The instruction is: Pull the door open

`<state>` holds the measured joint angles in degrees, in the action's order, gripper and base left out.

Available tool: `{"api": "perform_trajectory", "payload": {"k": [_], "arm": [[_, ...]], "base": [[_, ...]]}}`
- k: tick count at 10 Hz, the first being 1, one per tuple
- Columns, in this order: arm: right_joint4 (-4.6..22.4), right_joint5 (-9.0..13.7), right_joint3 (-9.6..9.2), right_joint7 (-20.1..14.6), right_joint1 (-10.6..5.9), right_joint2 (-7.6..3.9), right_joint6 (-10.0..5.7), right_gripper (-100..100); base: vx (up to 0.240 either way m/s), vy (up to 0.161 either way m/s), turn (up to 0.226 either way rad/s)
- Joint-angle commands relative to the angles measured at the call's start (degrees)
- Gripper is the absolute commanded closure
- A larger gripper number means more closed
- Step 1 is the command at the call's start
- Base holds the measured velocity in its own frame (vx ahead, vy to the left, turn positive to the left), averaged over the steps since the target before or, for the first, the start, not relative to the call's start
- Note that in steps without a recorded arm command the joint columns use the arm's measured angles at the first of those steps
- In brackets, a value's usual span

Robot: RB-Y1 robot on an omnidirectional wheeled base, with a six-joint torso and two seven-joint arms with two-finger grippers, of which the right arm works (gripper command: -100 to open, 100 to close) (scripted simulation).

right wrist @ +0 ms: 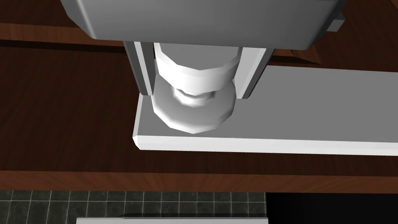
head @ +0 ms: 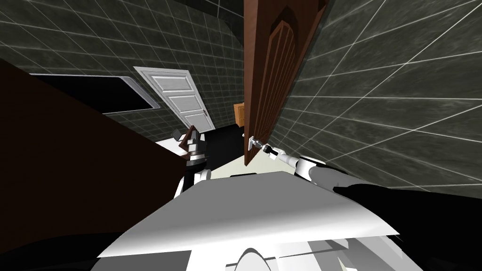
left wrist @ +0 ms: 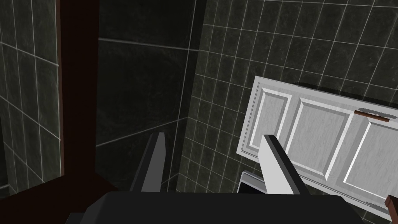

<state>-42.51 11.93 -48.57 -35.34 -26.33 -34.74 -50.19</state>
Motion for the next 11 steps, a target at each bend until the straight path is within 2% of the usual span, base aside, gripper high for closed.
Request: {"api": "perform_trajectory", "payload": {"k": [1, 7, 8, 9, 10, 11], "arm": [[0.68, 0.3, -1.19, -0.43, -0.15, -0.68, -1.57, 100], [2.57, 1.54, -5.31, -2.03, -1.1, -2.97, -6.77, 100], [1.95, 1.36, -5.03, -1.76, -0.77, -2.74, -5.89, 100], [2.75, 1.47, -5.82, -2.13, -0.89, -3.04, -7.25, 100], [2.94, 1.51, -5.97, -2.21, -0.94, -3.11, -7.55, 100], [3.56, 1.63, -6.47, -2.46, -1.12, -3.32, -8.53, 100]], "base": [[-0.114, -0.201, 0.154], [-0.125, -0.188, 0.116], [-0.056, -0.089, 0.029], [-0.07, -0.16, 0.141], [-0.108, -0.206, 0.185], [-0.131, -0.228, 0.182]]}}
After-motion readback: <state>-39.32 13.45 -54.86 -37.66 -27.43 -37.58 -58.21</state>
